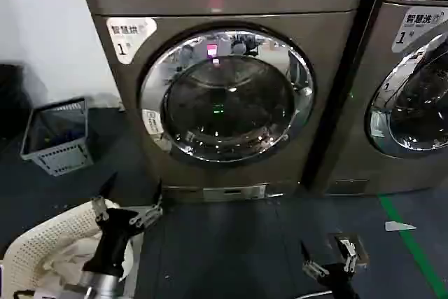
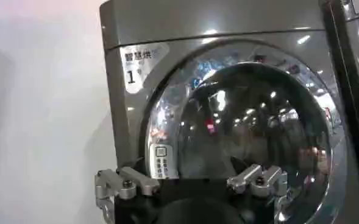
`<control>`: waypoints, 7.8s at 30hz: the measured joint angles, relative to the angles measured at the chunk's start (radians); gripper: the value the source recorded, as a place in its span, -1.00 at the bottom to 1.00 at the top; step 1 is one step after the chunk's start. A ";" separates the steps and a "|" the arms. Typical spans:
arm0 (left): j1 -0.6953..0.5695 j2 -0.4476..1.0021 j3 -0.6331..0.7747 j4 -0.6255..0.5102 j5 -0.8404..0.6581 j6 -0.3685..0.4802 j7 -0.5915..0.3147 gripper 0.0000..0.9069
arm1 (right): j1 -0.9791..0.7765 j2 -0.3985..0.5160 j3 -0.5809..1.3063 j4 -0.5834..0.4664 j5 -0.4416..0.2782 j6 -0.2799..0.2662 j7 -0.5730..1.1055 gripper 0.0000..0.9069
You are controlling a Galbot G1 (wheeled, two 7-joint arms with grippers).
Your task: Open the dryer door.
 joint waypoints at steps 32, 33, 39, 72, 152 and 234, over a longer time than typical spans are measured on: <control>0.042 -0.008 -0.002 -0.021 0.010 -0.004 0.002 1.00 | 0.402 -0.380 -0.195 -0.005 0.251 -0.208 -0.139 1.00; 0.044 -0.009 -0.003 -0.022 0.011 -0.004 0.002 1.00 | 0.425 -0.393 -0.211 -0.011 0.253 -0.208 -0.153 1.00; 0.052 -0.013 -0.003 -0.025 0.015 -0.006 0.002 1.00 | 0.534 -0.453 -0.305 -0.041 0.283 -0.207 -0.182 1.00; 0.065 -0.016 -0.008 -0.035 0.019 -0.005 0.003 1.00 | 1.268 -0.441 -0.876 -0.368 0.502 -0.204 -0.284 1.00; 0.004 0.012 -0.091 -0.012 -0.070 0.016 0.003 1.00 | 1.676 -0.034 -1.159 -0.870 0.577 -0.202 -0.482 1.00; -0.516 0.772 0.074 0.439 -0.484 -0.059 0.473 1.00 | 1.335 -0.840 -1.039 -0.071 0.725 -0.211 -0.900 1.00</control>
